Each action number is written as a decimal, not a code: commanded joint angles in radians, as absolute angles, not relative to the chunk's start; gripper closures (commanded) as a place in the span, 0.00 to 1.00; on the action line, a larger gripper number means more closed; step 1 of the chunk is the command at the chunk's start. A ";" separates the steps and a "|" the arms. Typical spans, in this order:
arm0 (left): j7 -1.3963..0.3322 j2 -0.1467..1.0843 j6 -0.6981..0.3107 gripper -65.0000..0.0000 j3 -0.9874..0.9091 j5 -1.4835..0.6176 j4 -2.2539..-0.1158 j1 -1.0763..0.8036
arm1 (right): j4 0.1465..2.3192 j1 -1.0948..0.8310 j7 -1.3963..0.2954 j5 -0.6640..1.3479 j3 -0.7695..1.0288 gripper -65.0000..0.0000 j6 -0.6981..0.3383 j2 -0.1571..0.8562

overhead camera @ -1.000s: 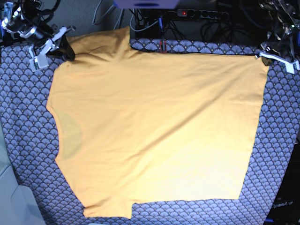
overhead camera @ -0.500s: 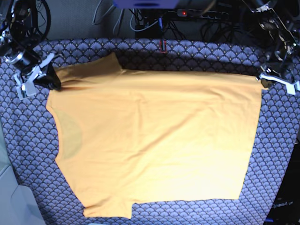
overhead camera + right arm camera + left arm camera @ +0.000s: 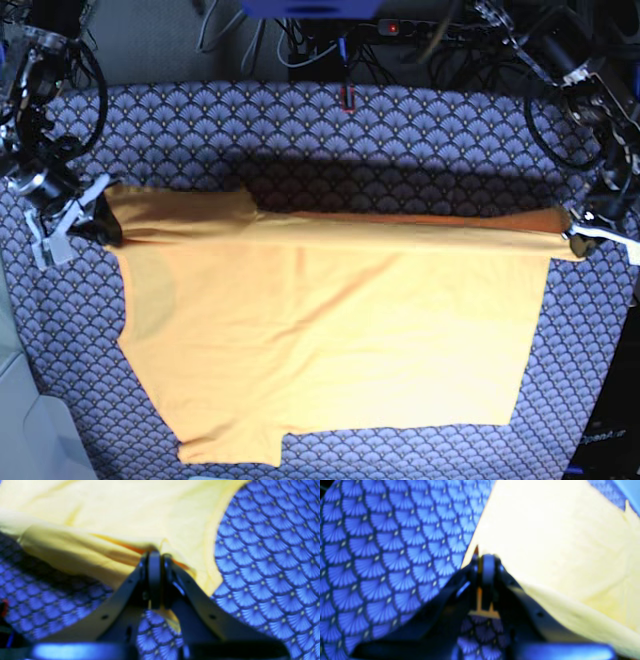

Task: Fold the T-shirt properly
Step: 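Lift the grasped shirt edge with both grippers and fold it over, then lower the folded edge onto the shirt and open both grippers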

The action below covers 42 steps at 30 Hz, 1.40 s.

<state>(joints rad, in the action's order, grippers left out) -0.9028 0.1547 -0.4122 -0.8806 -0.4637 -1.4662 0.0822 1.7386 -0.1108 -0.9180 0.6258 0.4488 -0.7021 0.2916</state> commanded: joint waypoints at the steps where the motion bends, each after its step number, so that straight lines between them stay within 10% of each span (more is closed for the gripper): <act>1: -0.875 0.186 -0.409 1.00 -0.866 -0.452 -1.448 0.113 | 1.736 -0.073 -0.895 0.613 0.438 1.00 -0.698 0.309; 42: -0.707 0.225 -0.409 1.00 -0.642 -0.156 -1.213 0.343 | 1.333 0.343 -0.751 0.197 0.133 1.00 -0.698 0.289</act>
